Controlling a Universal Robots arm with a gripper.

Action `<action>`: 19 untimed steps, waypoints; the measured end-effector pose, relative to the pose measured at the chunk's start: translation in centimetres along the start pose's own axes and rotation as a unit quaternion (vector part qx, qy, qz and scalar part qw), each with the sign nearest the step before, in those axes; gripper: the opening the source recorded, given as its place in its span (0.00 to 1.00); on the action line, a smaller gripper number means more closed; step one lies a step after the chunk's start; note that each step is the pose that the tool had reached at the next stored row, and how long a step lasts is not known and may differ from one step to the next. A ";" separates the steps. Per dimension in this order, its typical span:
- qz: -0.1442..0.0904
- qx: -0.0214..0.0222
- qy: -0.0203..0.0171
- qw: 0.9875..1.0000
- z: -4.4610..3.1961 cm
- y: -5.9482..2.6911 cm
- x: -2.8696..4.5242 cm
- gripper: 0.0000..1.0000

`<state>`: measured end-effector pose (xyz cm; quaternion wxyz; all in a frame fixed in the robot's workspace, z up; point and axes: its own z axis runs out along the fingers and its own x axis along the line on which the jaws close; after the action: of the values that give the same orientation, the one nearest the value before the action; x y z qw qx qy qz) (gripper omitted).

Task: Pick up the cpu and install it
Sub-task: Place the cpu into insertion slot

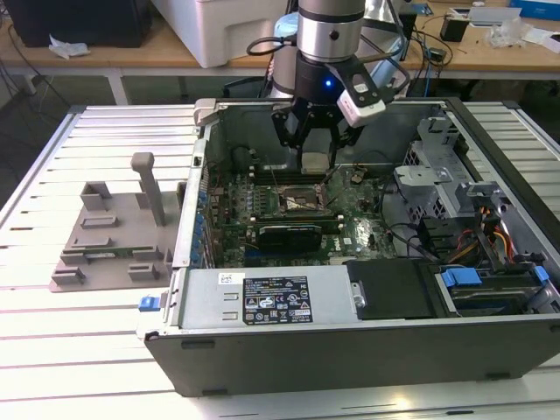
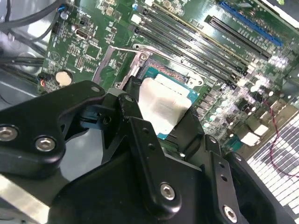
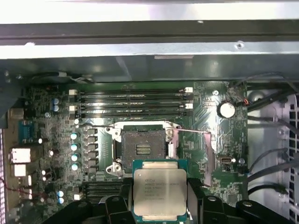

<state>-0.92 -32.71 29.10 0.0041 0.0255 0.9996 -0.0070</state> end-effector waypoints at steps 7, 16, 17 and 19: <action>0.088 0.001 0.001 0.996 0.01 0.00 0.00 0.54; 0.204 0.002 0.003 0.979 0.02 0.00 0.00 0.54; 0.217 0.002 0.003 0.976 0.02 0.00 0.00 0.54; 0.233 0.002 0.003 0.973 0.02 0.00 0.00 0.54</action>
<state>-0.91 -32.71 29.08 0.0023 0.2575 0.9662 -0.0078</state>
